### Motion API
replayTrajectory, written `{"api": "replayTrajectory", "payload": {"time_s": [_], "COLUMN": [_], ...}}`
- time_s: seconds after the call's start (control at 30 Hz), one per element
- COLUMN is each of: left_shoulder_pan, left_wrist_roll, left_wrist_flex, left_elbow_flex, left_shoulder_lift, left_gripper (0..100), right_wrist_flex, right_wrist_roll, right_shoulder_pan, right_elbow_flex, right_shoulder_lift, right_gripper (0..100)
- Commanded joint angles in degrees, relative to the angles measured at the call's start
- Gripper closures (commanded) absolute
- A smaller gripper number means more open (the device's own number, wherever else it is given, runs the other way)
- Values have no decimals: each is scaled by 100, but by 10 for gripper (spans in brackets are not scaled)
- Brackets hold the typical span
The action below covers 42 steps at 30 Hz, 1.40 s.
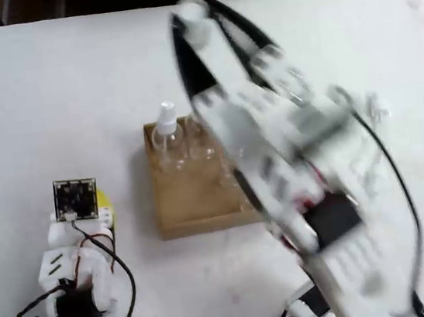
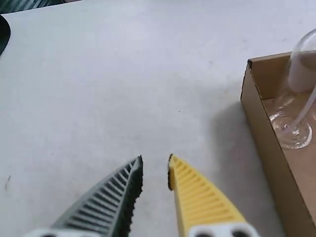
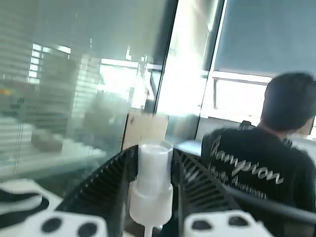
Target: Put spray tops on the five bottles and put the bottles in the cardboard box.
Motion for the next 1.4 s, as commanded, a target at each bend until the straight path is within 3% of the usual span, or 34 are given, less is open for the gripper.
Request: {"api": "replayTrajectory", "payload": {"time_s": [0.0,0.4,0.83,1.13,1.37], "left_shoulder_pan": [66,66,66,66,66], "left_wrist_roll": [-62,-62,-62,-62,-62], "left_wrist_flex": [-18,-26,-26,-26,-26], "left_elbow_flex": [-9,-9,-9,-9,-9], "left_shoulder_lift": [-22,-22,-22,-22,-22], "left_gripper": [909,907,907,907,907], "right_wrist_flex": [-303,75,154,-541,-567], "right_wrist_roll": [-387,-2593,-2664,-2655,-2655], "right_shoulder_pan": [119,1174,1262,1253,1341], "right_elbow_flex": [0,651,923,1257,914], "right_shoulder_lift": [189,189,259,268,1059], "right_gripper": [982,982,982,982,982]}}
